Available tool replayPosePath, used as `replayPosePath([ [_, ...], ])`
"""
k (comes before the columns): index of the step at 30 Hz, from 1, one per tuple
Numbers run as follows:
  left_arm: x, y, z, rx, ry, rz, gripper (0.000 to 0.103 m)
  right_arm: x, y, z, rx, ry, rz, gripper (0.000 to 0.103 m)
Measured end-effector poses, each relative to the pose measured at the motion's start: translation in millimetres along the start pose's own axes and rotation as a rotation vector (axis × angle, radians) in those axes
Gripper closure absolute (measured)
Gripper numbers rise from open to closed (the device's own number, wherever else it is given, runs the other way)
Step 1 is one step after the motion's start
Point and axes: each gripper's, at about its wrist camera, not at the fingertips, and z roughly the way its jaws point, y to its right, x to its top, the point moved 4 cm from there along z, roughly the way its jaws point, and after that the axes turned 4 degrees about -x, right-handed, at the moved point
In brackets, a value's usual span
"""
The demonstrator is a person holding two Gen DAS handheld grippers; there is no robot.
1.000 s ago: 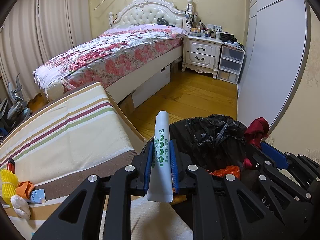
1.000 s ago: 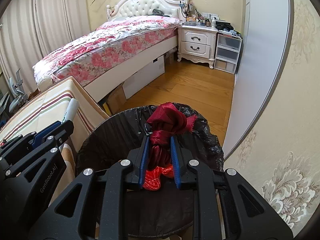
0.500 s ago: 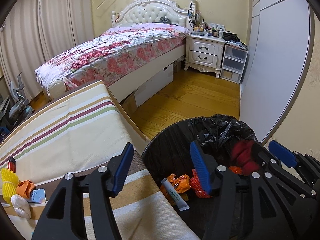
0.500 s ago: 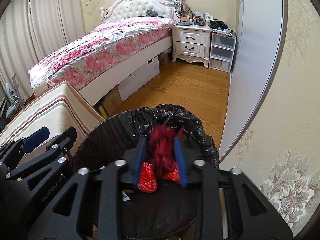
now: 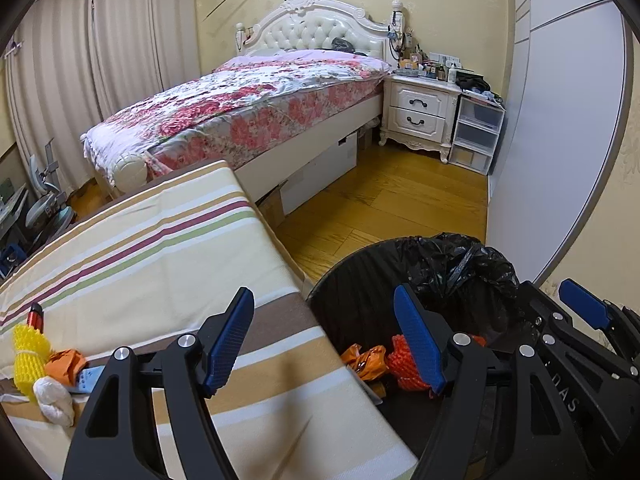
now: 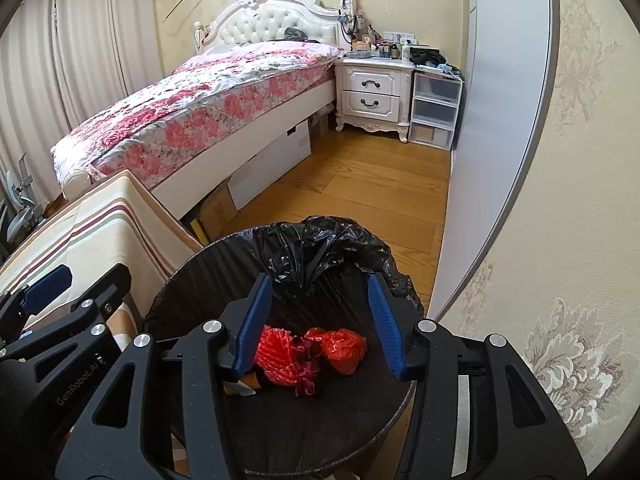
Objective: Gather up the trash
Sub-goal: 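Open both grippers over the bin, dropping the ribbon and white tube, then grasp the teal toothpaste tube with the left gripper while the right grasps the white tissue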
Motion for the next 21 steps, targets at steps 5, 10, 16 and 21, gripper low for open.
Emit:
replayPosePath([
  [5,-9.5,-13.1,-17.3,0.019,-0.001,-0.015,0.033,-6.6,-8.9,-11.1,0.025,0.0,-0.026,0.053],
  [10,-24.0,-33.0,-36.3,0.048,-0.006,-0.05,0.033,-16.0,-23.8,-23.0,0.057,-0.002,-0.062,0.052],
  [16,-43.1,-58.5,-59.9,0.092,-0.014,-0.093,0.033,-31.0,-48.0,-42.7,0.115,-0.003,-0.116,0.052],
  [21,-62.6,-79.3,-77.7,0.113,-0.029,-0.141,0.033,-43.9,-67.5,-57.9,0.159,-0.006,-0.166,0.052],
])
